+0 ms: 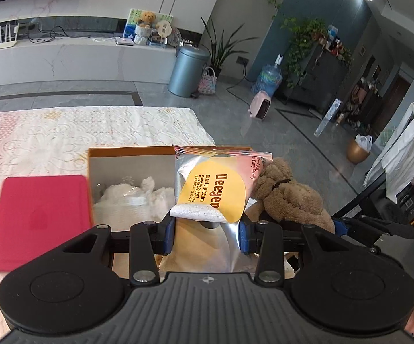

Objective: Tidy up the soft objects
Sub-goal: 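Carry the snack packet and plush bear over the orange box with both grippers, then open both grippers to drop the packet and bear in the box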

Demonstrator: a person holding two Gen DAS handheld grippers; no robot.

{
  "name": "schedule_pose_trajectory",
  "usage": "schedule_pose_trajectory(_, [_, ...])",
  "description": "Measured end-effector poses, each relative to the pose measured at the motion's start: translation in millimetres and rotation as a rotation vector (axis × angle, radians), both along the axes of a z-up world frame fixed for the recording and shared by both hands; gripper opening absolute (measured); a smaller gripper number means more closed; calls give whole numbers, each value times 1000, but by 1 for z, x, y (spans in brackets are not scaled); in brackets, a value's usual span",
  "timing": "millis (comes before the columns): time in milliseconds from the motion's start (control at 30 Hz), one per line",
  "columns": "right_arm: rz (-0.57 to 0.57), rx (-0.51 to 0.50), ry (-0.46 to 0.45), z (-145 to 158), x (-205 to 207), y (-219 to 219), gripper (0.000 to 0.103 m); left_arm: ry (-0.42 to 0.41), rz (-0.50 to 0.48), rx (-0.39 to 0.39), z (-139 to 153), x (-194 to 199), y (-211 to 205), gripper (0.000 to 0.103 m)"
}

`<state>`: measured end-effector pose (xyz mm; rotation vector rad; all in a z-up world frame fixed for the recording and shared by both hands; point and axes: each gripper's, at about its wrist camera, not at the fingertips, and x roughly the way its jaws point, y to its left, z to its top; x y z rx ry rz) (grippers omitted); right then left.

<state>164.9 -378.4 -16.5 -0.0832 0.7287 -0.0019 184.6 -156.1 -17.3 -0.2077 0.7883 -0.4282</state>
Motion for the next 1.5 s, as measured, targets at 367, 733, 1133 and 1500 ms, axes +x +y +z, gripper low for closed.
schedule_pose_trajectory(367, [2,-44,105,-37,38,-16,41,95,-26,38,-41,36,-22,47])
schedule_pose_trajectory(733, [-4,-50,207,-69,58,-27,44,176,-34,107,-63,40,-28,47])
schedule_pose_trajectory(1133, [-6,-107,178,-55,53,-15,79,165,-10,91,-45,37,-17,69])
schedule_pose_trajectory(1500, [-44,-122,124,-21,24,2,87,34,-22,10,5,5,2,76])
